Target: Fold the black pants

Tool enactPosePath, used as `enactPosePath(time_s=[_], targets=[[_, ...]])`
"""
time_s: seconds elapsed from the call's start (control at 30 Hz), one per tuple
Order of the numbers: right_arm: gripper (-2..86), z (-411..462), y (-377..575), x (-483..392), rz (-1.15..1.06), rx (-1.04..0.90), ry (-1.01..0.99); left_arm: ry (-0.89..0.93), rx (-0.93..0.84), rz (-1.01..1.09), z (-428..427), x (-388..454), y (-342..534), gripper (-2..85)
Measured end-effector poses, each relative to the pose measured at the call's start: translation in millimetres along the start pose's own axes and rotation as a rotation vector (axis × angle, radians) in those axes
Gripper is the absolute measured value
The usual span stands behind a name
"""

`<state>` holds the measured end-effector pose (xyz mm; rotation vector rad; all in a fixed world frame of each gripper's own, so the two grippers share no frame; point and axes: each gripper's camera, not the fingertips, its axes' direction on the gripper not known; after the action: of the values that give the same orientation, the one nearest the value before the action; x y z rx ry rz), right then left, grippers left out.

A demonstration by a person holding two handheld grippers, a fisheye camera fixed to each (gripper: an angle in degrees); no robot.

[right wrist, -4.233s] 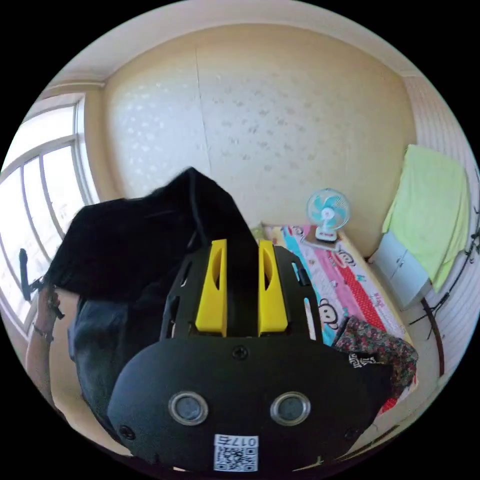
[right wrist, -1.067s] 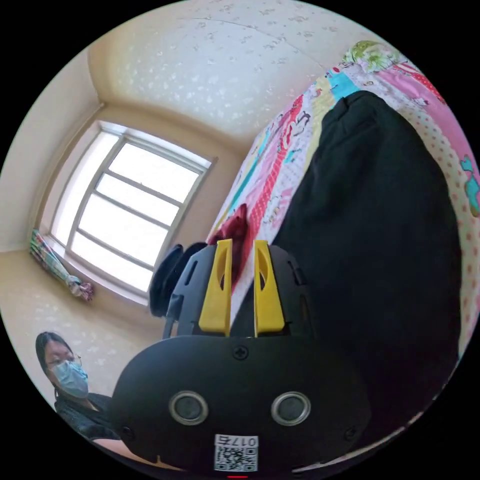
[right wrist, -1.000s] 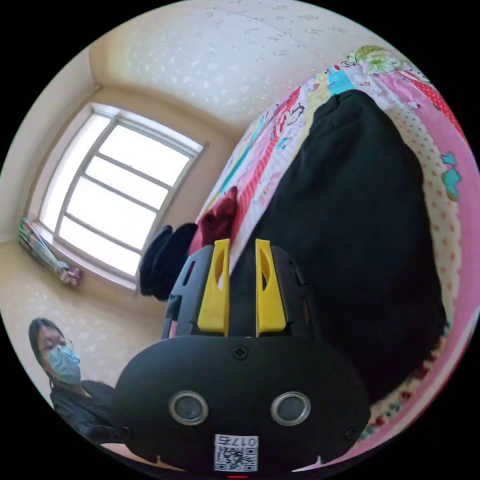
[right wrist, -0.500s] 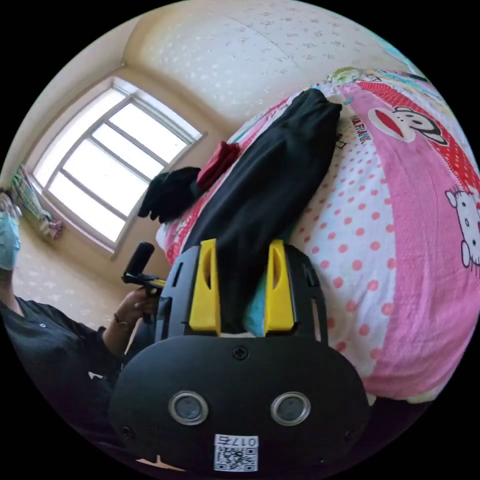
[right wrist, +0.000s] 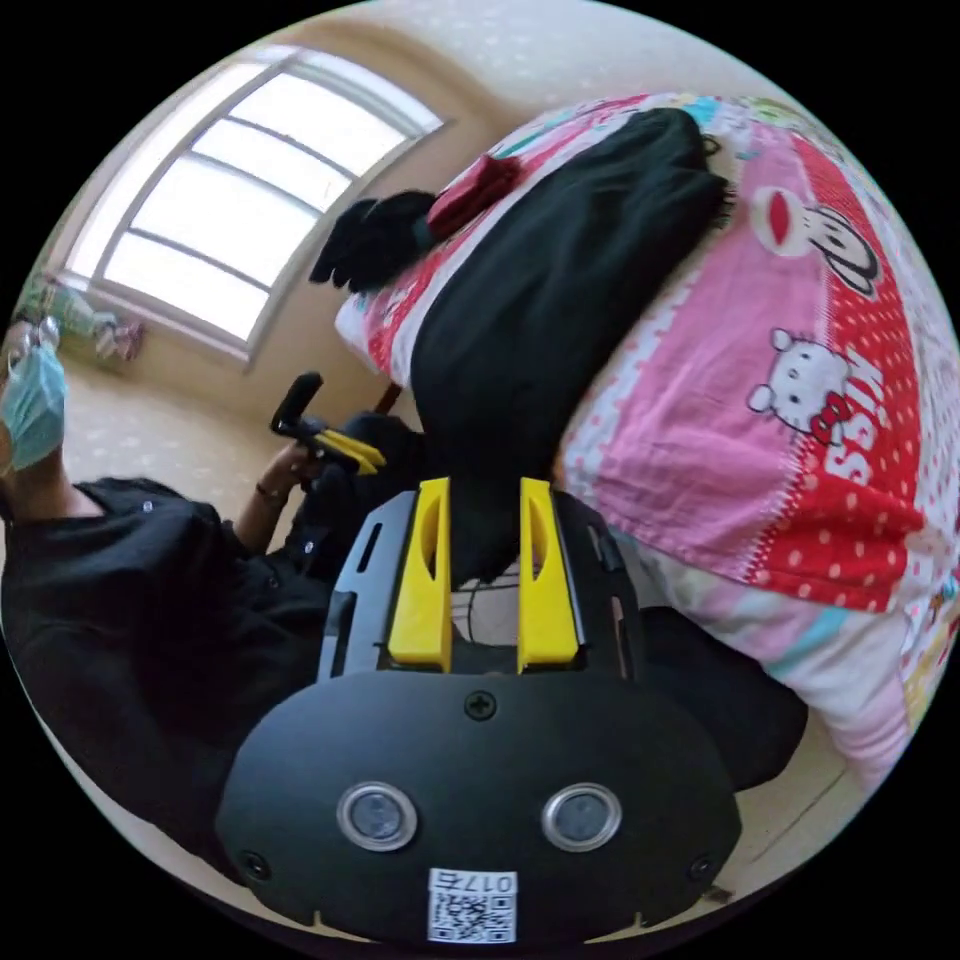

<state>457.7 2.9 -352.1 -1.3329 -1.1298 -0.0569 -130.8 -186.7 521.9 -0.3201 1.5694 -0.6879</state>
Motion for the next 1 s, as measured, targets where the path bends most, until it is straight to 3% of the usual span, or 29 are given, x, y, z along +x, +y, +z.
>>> enactPosePath(time_s=[0.1,0.27,0.43,0.53,0.63,0.83,1.0], targets=[[13.0,-17.4,-21.1,21.4,0.059,0.156,-0.009,0.129,0.198,0.060,-36.4,5.9,-22.0,8.4],[14.2,-18.4,-76.7,63.3,0.142,0.285,-0.049,0.019,0.407,0.078,-80.0,18.5,-103.7,13.4],[13.2,-0.8,-97.1,92.5,0.204,0.284,-0.174,0.066,0.369,0.084,-50.8,21.6,-142.8,11.7],[12.9,6.6,-84.0,78.7,0.173,0.286,-0.199,-0.038,0.365,0.096,-20.2,41.1,-122.0,10.0],[12.1,20.0,-65.3,58.7,0.153,0.299,-0.174,-0.126,0.437,0.056,2.0,53.8,-94.8,8.6],[4.9,34.8,-42.4,25.0,0.188,0.316,-0.004,-0.305,0.408,0.092,37.0,92.7,-78.0,2.3],[3.4,24.7,-32.1,-0.3,0.166,0.351,-0.024,-0.143,0.455,0.074,5.8,78.4,-52.6,1.2]])
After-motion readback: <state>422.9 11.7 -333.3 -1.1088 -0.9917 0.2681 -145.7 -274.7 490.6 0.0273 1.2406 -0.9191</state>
